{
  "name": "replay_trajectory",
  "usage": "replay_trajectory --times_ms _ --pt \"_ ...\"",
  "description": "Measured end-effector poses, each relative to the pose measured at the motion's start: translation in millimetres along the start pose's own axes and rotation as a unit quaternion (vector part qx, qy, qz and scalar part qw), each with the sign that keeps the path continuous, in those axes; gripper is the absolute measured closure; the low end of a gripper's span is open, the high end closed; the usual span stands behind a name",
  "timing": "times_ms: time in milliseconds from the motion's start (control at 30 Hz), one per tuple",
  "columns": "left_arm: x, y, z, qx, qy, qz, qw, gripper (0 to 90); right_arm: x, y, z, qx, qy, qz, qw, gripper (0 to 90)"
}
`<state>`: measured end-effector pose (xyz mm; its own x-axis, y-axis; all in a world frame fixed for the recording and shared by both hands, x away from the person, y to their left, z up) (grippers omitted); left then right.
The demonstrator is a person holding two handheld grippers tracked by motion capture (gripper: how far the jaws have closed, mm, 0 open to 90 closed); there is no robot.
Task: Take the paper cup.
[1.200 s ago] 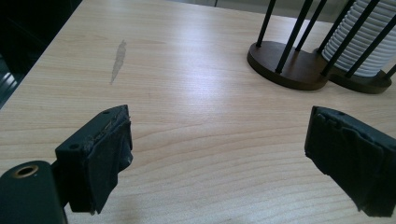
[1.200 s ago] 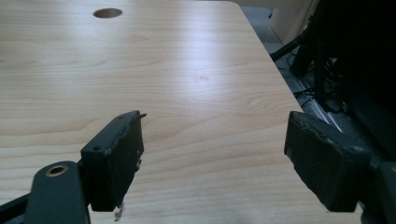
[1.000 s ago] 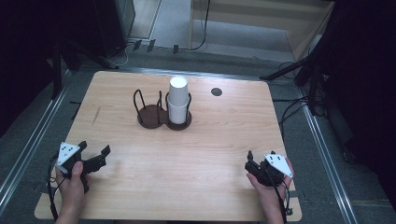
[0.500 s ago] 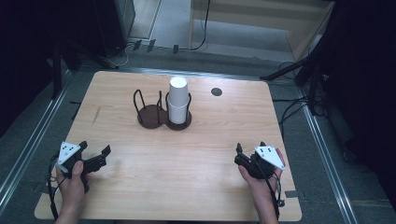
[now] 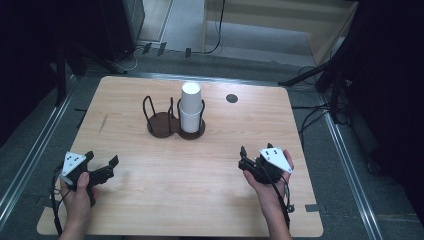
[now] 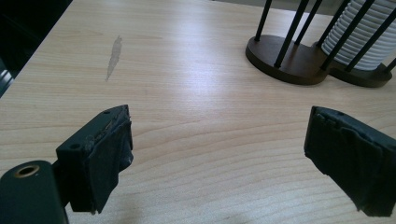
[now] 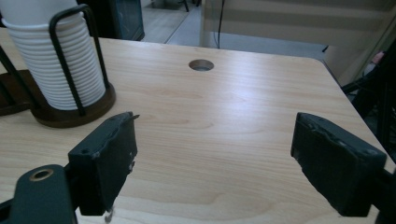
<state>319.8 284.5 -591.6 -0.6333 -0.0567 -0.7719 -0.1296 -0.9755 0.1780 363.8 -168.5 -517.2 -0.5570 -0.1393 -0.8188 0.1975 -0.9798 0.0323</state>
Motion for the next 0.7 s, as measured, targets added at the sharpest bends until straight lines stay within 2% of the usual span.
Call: replay_trajectory --times_ms 167,233,333,500,700 --pt "-0.2 0.1 -0.2 0.001 0.000 0.001 1.0000 8.2 -13.2 -18.5 -4.8 -0.015 0.006 0.003 0.9999 14.0" --pt "0.1 0.6 0.2 0.000 0.000 -0.001 1.0000 8.1 -14.7 -20.9 -5.4 -0.016 0.007 0.004 0.9998 14.0" --pt "0.0 0.8 0.0 -0.001 0.000 -0.001 1.0000 8.2 -21.3 -34.1 -10.6 -0.023 0.007 0.011 0.9997 14.0" --pt "-0.3 0.5 -0.1 0.001 0.002 0.002 1.0000 8.2 -27.3 -44.6 -14.6 -0.029 0.007 0.015 0.9995 14.0" --pt "-0.4 0.1 -0.3 -0.001 0.002 0.004 1.0000 8.2 -39.4 -64.0 -20.0 -0.040 0.010 0.021 0.9989 14.1"
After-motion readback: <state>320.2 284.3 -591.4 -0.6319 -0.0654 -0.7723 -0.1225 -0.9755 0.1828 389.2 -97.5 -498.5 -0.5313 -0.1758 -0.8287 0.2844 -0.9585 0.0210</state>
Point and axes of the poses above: each handheld gripper's, and its own axes: z roughly backward along the jaws, x roughly out of its underside, y roughly to its right, the point moved 10 cm from there along -z, roughly forward along the jaws, and after that the axes turned 14 degrees about -y, right-handed, at the moved point
